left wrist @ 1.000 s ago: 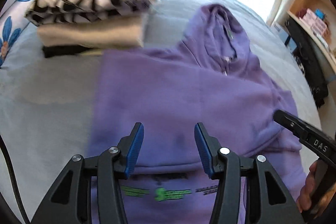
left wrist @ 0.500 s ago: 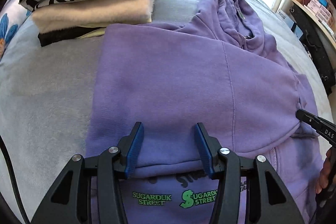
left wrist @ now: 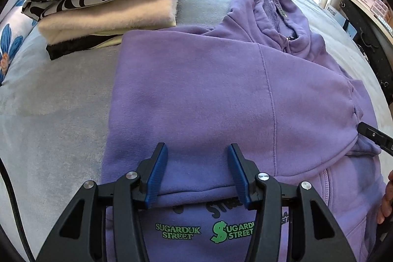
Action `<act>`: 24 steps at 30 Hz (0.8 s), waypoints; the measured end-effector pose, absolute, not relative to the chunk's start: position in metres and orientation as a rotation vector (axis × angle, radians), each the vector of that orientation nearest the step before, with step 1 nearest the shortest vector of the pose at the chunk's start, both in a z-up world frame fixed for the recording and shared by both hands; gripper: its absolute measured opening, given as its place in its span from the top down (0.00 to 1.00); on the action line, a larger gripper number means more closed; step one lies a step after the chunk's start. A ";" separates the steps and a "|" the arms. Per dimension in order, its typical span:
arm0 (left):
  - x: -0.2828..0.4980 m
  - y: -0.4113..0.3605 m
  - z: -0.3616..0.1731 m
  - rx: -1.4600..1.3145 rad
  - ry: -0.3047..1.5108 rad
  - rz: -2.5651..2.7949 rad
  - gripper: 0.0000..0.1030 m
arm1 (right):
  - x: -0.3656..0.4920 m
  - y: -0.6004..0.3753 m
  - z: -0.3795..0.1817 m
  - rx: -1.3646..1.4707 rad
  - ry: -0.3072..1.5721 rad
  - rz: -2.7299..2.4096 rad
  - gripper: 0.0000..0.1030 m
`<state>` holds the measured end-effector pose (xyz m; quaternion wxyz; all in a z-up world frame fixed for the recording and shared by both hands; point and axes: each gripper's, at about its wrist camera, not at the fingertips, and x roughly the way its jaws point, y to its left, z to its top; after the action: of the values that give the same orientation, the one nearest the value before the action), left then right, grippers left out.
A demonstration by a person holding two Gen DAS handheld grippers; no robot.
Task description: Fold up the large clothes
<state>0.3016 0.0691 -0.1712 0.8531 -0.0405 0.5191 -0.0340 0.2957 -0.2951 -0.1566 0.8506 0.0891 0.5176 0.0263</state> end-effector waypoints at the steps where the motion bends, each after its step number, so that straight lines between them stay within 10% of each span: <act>1: 0.300 0.069 -0.170 -0.080 1.091 -0.069 0.52 | 0.294 -0.295 -0.156 0.185 1.091 0.053 0.56; 24: 0.178 0.056 -0.073 -0.066 0.944 -0.068 0.43 | 0.179 -0.270 -0.089 0.158 1.042 0.027 0.56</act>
<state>0.1778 0.0561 -0.0733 0.8896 -0.0317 0.4545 -0.0326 0.1794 -0.2701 -0.0886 0.8643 0.0752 0.4972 0.0130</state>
